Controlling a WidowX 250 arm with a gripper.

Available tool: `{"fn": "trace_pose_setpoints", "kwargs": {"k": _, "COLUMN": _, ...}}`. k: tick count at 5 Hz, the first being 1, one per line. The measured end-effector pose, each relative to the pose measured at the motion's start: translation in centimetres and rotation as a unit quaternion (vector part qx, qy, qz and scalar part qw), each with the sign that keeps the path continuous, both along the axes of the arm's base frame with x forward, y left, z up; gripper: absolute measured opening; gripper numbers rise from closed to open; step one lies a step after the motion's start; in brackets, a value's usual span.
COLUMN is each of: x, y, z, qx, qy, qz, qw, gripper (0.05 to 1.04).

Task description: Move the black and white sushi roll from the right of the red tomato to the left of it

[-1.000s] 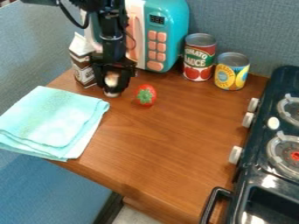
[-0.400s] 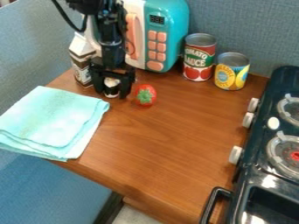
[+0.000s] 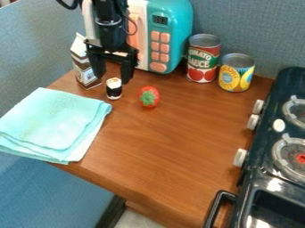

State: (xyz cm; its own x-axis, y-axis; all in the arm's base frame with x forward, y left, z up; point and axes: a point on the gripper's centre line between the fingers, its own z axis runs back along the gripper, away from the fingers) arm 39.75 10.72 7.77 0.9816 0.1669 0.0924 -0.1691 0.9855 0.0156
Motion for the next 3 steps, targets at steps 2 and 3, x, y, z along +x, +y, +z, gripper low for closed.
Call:
{"fn": "trace_pose_setpoints", "kwargs": {"k": 2, "x": -4.0, "y": -4.3, "z": 0.6, "qx": 0.003, "qy": 0.036, "qz": -0.073, "qw": 0.9967, "gripper": 1.005}}
{"fn": "trace_pose_setpoints", "kwargs": {"k": 3, "x": -5.4, "y": -4.2, "z": -0.3, "qx": 0.006, "qy": 0.061, "qz": -0.071, "qw": 0.9956, "gripper": 1.005}}
